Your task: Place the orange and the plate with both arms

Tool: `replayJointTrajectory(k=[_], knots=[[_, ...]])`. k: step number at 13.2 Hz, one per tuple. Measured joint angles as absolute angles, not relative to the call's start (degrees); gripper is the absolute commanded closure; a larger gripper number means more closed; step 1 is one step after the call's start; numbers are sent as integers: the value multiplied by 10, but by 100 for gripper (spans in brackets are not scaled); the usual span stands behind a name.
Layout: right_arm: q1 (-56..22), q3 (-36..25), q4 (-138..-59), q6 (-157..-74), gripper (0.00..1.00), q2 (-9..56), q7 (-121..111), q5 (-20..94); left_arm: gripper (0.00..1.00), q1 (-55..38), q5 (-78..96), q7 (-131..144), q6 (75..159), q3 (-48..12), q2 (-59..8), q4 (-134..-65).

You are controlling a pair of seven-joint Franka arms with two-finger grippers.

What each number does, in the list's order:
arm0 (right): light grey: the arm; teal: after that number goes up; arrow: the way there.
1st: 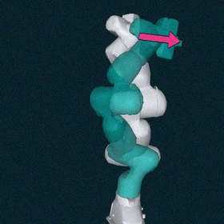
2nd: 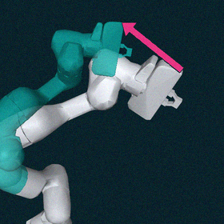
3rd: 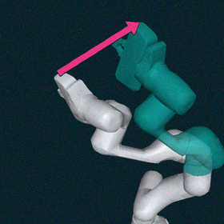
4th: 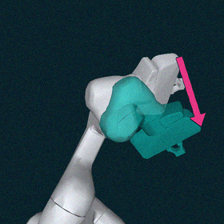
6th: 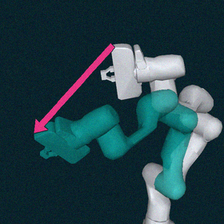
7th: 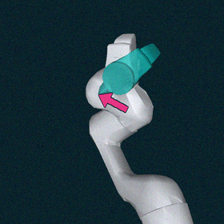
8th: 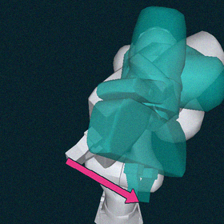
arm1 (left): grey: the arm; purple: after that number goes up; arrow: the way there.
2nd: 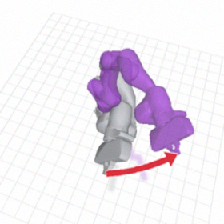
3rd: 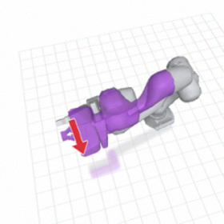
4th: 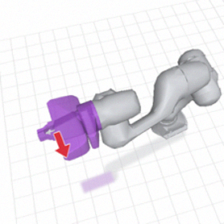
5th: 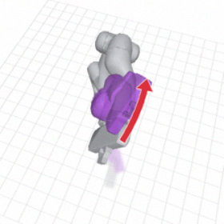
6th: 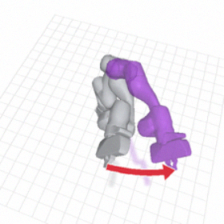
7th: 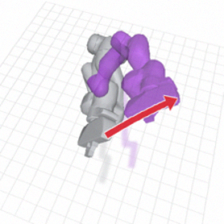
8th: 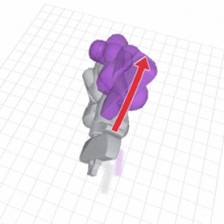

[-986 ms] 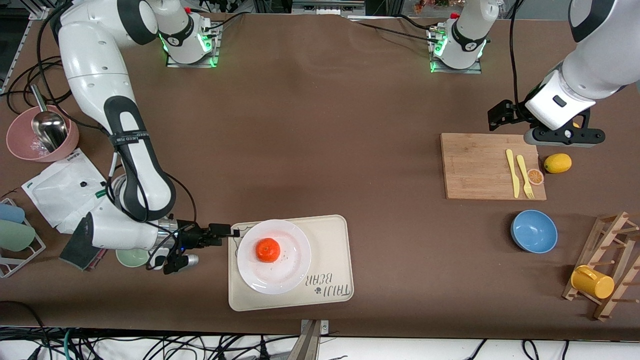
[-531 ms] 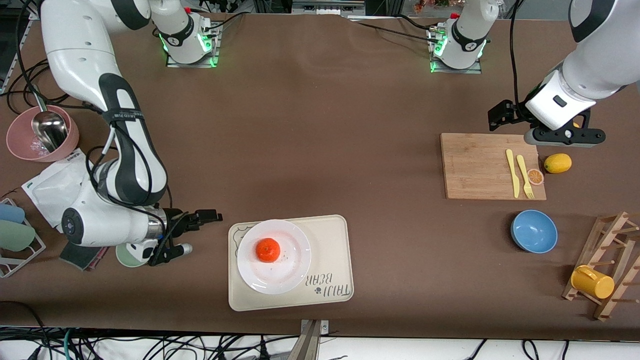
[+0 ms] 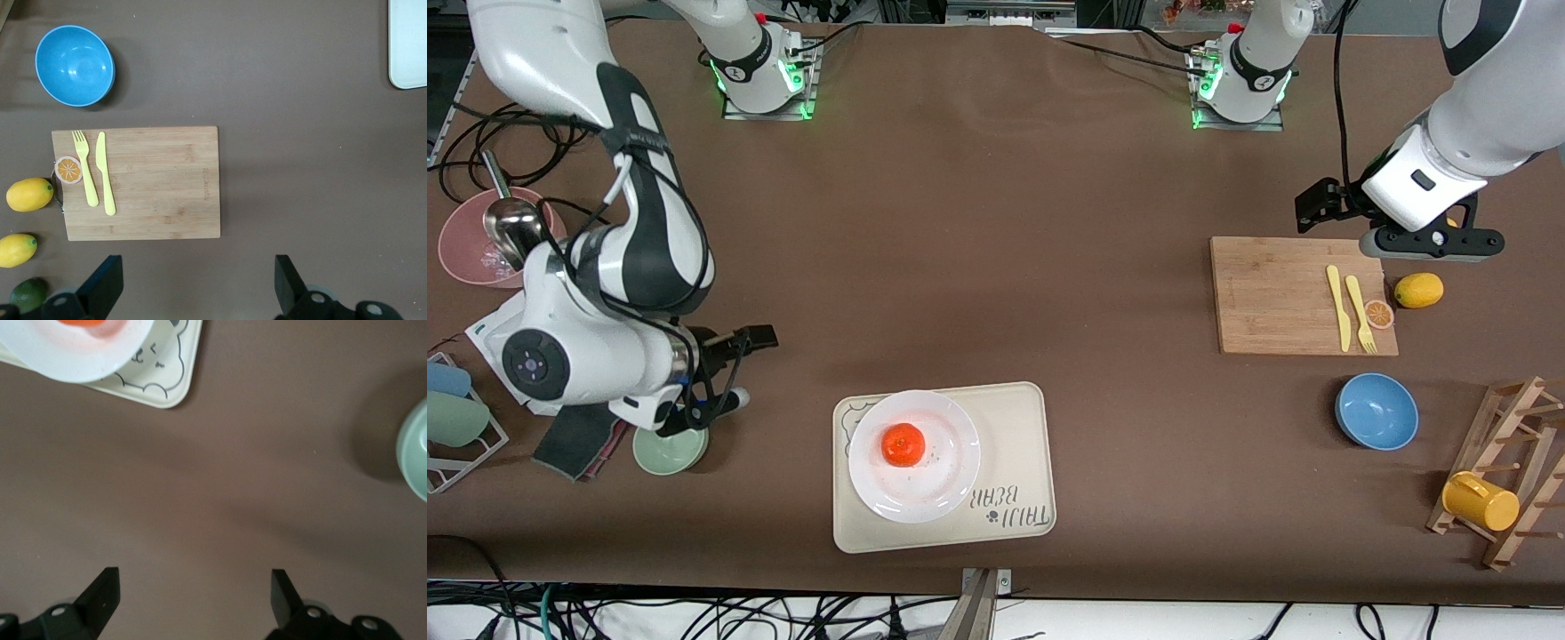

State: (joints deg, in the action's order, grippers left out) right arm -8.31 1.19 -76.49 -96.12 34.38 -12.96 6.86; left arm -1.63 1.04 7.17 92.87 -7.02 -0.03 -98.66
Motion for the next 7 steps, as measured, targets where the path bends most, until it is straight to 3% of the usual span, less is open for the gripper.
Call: replayJointTrajectory(k=[4,7], knots=[[-85,8,-933,-989,0,187,-21,31,0,-16,10,72,929,-70,-1,-986],[-87,8,-988,-978,0,117,47,30,0,-16,10,72,929,-70,-1,-986]])
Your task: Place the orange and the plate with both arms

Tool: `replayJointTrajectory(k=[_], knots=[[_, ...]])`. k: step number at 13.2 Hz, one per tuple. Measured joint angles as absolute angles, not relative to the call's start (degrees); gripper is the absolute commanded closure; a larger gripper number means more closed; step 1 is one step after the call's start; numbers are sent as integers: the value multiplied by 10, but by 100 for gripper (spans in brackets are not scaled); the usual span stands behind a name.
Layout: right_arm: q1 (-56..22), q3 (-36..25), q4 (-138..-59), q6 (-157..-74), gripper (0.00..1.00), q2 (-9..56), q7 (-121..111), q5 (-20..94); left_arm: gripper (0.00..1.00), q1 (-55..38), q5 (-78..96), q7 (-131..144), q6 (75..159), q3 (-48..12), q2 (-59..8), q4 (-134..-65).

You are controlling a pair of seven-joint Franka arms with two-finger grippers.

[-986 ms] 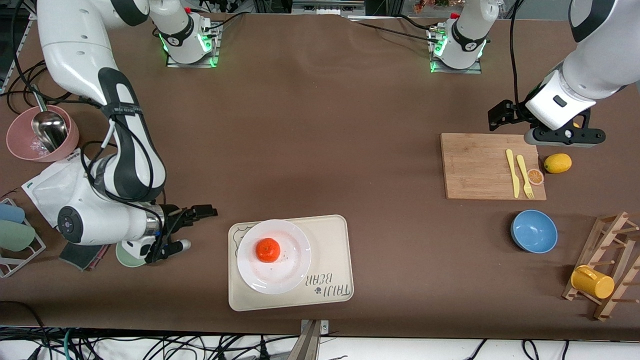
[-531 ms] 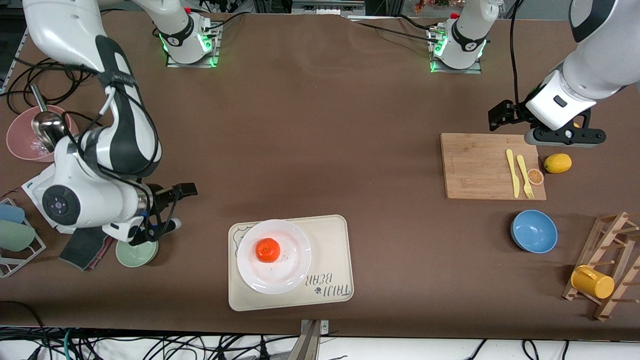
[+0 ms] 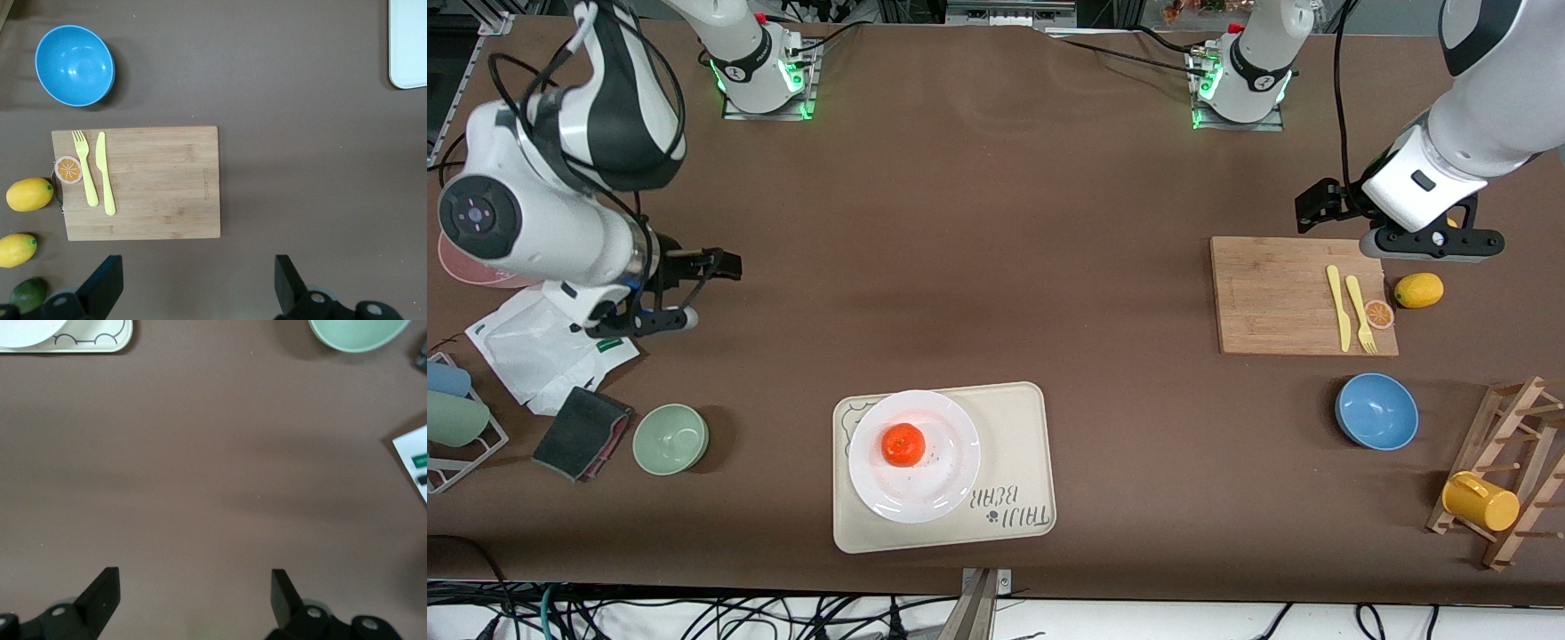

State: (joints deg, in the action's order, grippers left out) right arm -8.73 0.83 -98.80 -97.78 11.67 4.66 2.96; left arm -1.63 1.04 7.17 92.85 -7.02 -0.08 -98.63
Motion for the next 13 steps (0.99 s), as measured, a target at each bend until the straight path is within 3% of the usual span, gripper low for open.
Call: replayJointTrajectory(k=[5,13], knots=[[-82,-3,-992,-878,0,43,73,5,0,-16,10,72,928,-70,-1,-986],[-31,-16,-952,-838,0,6,73,-2,0,-16,10,72,928,-70,-1,-986]])
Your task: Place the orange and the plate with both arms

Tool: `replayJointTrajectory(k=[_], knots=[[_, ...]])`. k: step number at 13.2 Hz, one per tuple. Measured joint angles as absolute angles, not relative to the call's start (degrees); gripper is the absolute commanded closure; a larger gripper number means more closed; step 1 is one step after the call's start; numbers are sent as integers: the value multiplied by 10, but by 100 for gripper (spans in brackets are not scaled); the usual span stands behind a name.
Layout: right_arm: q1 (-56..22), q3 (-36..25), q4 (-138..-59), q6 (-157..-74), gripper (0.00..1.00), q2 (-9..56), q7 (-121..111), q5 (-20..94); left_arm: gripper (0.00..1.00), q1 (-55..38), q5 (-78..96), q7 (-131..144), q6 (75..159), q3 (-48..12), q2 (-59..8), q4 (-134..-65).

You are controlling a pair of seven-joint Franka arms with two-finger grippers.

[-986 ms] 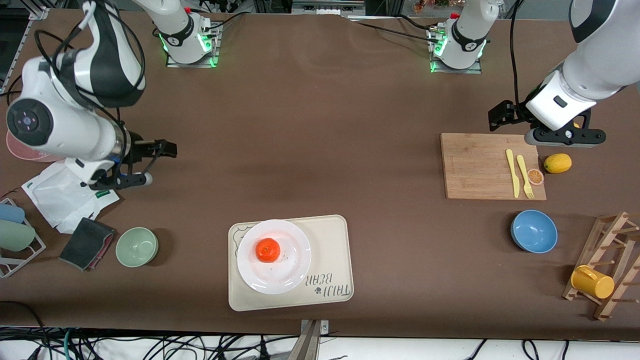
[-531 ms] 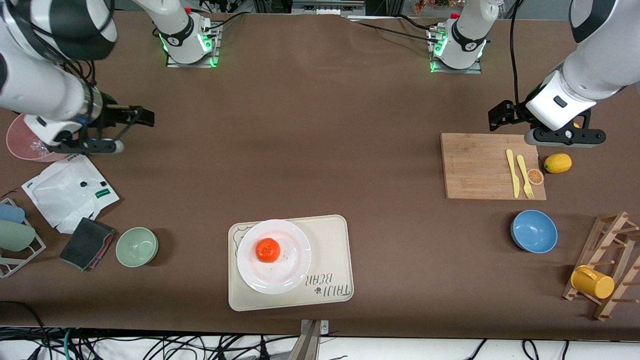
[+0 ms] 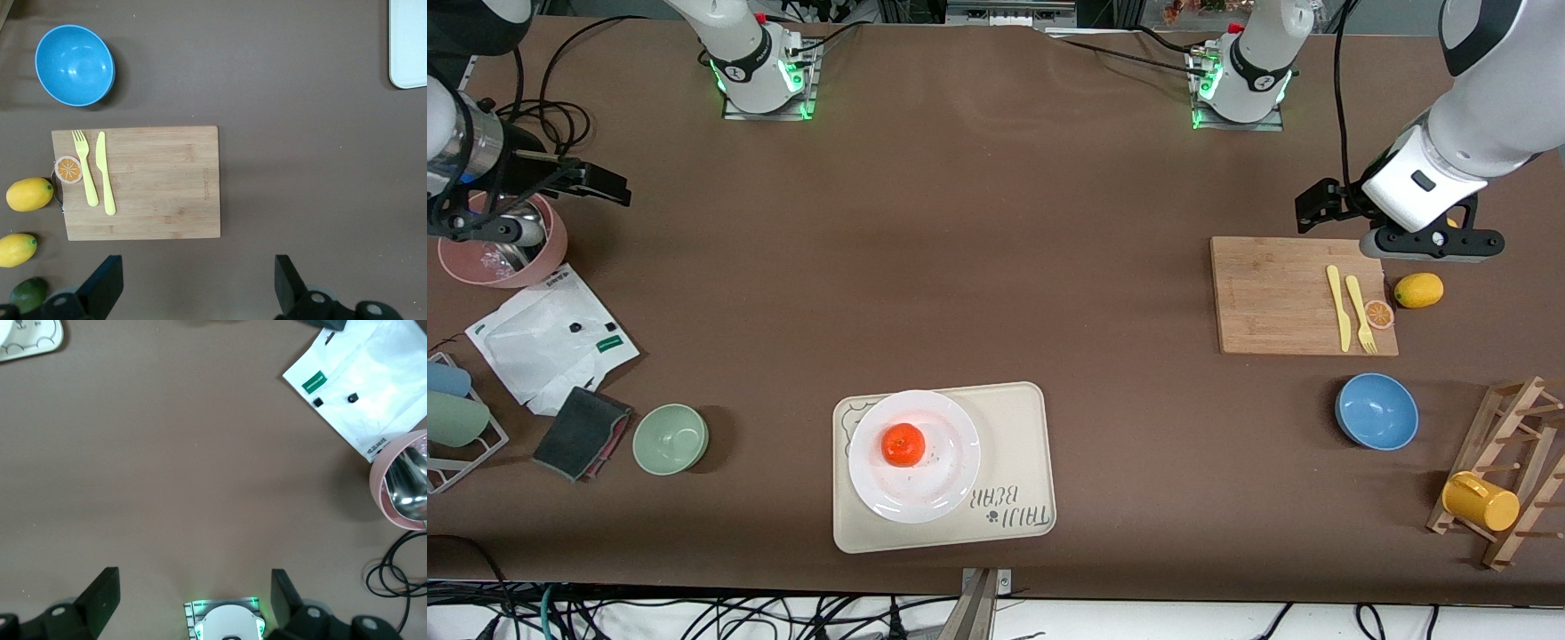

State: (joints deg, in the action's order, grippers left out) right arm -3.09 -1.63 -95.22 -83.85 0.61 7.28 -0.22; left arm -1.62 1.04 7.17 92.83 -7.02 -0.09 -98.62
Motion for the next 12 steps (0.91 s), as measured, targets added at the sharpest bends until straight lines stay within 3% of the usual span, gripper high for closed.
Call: replayJointTrajectory(k=[12], knots=[[-22,-36,-924,-838,0,7,31,-3,0,-16,10,72,928,-70,-1,-986]])
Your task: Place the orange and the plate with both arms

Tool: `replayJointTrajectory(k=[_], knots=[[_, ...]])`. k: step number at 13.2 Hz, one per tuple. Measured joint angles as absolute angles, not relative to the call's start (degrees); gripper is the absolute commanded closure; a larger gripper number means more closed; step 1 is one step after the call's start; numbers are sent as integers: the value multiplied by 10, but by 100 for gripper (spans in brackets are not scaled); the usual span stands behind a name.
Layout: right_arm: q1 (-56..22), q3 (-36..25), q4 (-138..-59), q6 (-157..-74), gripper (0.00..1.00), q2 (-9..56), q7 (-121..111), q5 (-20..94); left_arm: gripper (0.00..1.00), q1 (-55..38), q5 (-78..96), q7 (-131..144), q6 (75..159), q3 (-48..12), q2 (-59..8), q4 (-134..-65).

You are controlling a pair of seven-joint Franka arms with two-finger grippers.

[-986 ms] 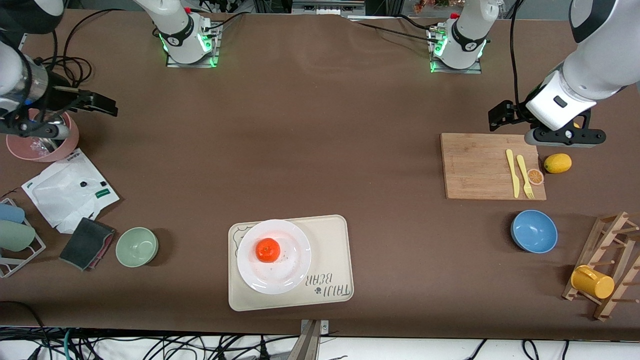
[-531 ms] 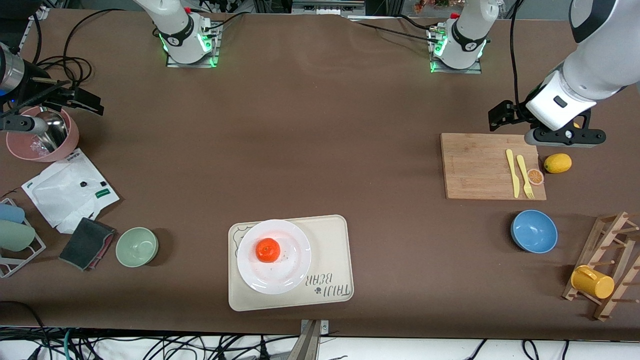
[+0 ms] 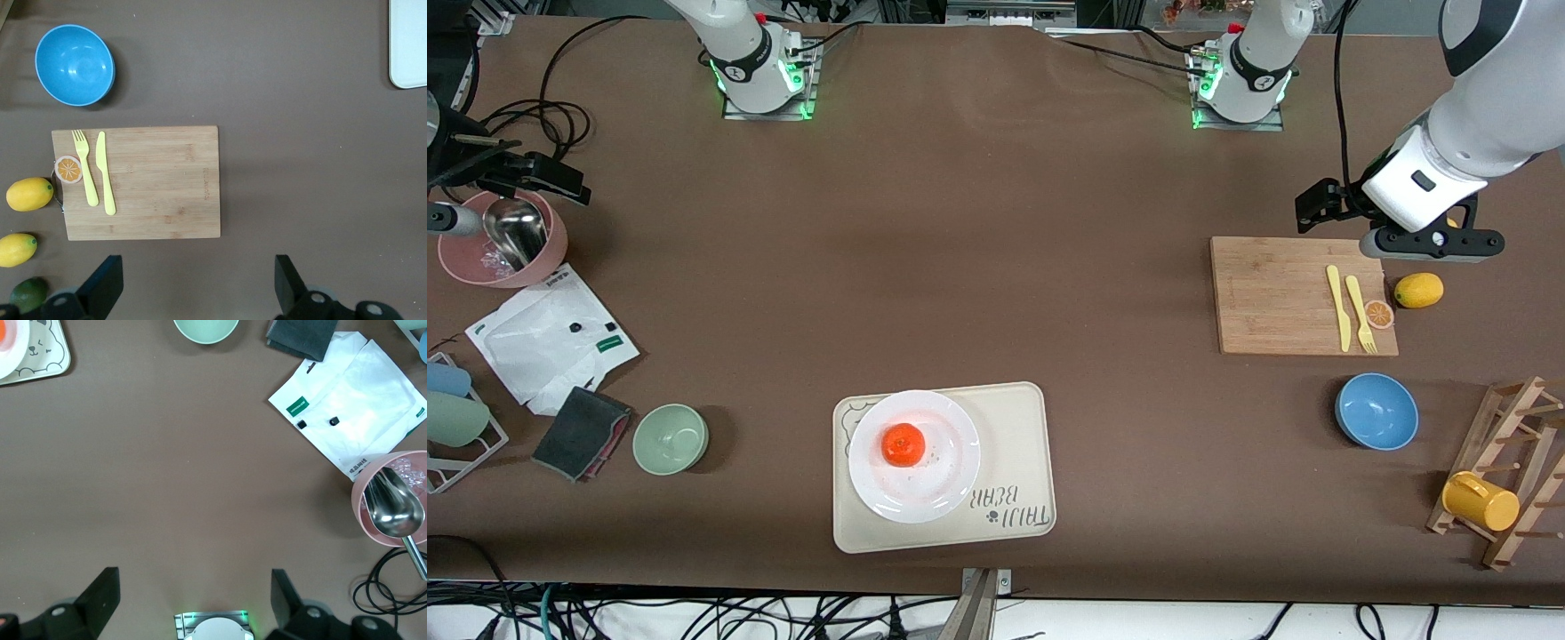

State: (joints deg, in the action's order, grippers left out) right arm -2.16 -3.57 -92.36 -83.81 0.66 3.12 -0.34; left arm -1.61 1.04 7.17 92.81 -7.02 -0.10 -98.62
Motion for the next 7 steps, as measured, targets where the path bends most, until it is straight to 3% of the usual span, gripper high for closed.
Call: replayJointTrajectory(k=[7], knots=[[-23,-35,-923,-839,0,17,31,-3,0,-16,10,72,928,-70,-1,-986]])
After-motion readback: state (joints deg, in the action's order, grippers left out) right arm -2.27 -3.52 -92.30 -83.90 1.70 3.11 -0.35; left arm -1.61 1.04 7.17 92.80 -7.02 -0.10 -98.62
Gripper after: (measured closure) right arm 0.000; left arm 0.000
